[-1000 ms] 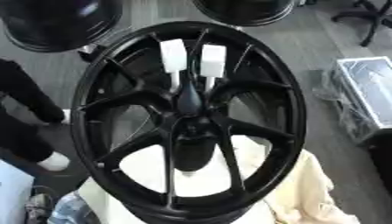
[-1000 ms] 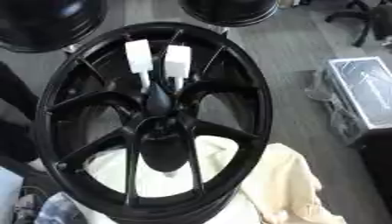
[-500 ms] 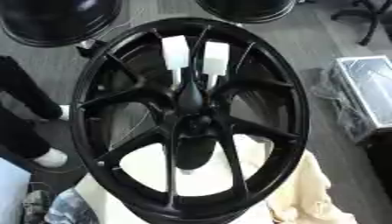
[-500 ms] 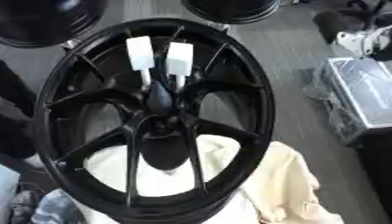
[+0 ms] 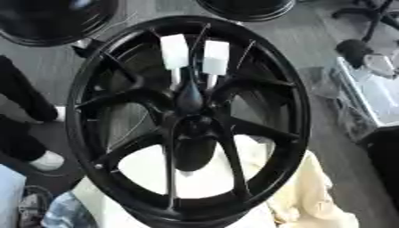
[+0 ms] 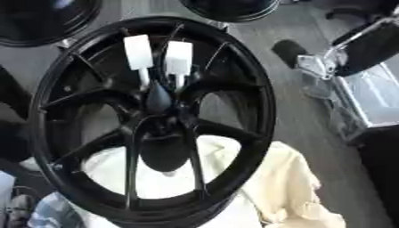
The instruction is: Pull the pin out of the wheel hub.
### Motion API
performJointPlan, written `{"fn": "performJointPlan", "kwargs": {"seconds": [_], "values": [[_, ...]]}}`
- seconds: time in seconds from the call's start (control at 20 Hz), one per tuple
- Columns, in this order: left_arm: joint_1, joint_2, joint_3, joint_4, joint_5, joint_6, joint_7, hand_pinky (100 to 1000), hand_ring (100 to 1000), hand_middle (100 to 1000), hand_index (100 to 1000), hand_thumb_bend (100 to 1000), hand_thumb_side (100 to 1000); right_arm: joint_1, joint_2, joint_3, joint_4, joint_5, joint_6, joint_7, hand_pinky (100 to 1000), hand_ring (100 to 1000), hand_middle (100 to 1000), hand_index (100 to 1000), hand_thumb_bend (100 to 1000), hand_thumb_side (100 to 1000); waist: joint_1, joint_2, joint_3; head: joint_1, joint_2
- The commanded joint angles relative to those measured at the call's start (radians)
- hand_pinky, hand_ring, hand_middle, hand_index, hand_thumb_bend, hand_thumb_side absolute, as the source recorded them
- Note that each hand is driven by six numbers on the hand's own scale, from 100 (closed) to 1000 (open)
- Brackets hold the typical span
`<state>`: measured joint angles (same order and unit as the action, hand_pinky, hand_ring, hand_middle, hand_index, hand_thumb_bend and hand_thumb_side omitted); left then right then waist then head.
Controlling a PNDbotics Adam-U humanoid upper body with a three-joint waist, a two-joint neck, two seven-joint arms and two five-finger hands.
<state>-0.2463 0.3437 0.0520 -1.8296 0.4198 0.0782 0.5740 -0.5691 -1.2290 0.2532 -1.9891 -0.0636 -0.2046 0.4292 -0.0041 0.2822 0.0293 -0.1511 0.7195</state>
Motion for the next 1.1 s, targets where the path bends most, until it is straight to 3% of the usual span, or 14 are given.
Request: {"fn": "performJointPlan", "kwargs": {"seconds": [0.05, 0.25, 0.35, 0.4, 0.5, 0.6, 0.8, 1.1], "values": [[-0.001, 0.036, 0.016, -0.008, 0.009, 0.001, 0.028, 645, 637, 604, 708, 147, 830, -0.038, 0.008, 0.023, -0.002, 0.071, 0.095, 0.048, 1000, 942, 895, 928, 100, 453, -0.001, -0.02, -0.002, 0.005, 0.003], [0.008, 0.041, 0.029, -0.002, 0.009, 0.0, 0.043, 644, 637, 602, 705, 146, 830, -0.12, 0.082, 0.054, 0.023, 0.111, 0.161, 0.098, 1000, 935, 883, 918, 100, 389, -0.001, -0.024, -0.011, 0.01, 0.003], [0.014, 0.047, 0.041, 0.002, 0.008, -0.005, 0.052, 644, 637, 602, 706, 146, 828, -0.165, 0.128, 0.071, 0.057, 0.102, 0.175, 0.122, 1000, 937, 881, 912, 100, 430, -0.001, -0.027, -0.018, 0.014, 0.006], [0.017, 0.052, 0.047, 0.003, 0.006, -0.008, 0.055, 644, 636, 601, 705, 143, 825, -0.182, 0.149, 0.08, 0.078, 0.095, 0.179, 0.139, 1000, 938, 881, 912, 100, 507, -0.001, -0.028, -0.022, 0.016, 0.008], [0.025, 0.065, 0.059, 0.006, 0.001, -0.013, 0.062, 644, 636, 601, 705, 138, 823, -0.212, 0.186, 0.094, 0.121, 0.087, 0.181, 0.175, 1000, 940, 882, 914, 100, 532, -0.003, -0.03, -0.03, 0.027, 0.011], [0.036, 0.078, 0.069, 0.01, -0.003, -0.016, 0.069, 644, 636, 601, 704, 136, 822, -0.239, 0.219, 0.1, 0.158, 0.092, 0.178, 0.194, 1000, 940, 883, 914, 100, 503, -0.005, -0.032, -0.04, 0.041, 0.015], [0.048, 0.085, 0.087, 0.019, -0.007, -0.022, 0.084, 644, 636, 601, 704, 136, 824, -0.273, 0.276, 0.109, 0.22, 0.107, 0.175, 0.211, 1000, 946, 888, 918, 100, 531, -0.009, -0.032, -0.052, 0.059, 0.02], [0.046, 0.091, 0.098, 0.023, -0.01, -0.025, 0.096, 643, 637, 601, 704, 133, 819, -0.291, 0.314, 0.113, 0.251, 0.131, 0.176, 0.216, 1000, 947, 890, 919, 100, 518, -0.007, -0.029, -0.054, 0.061, 0.021]]}}
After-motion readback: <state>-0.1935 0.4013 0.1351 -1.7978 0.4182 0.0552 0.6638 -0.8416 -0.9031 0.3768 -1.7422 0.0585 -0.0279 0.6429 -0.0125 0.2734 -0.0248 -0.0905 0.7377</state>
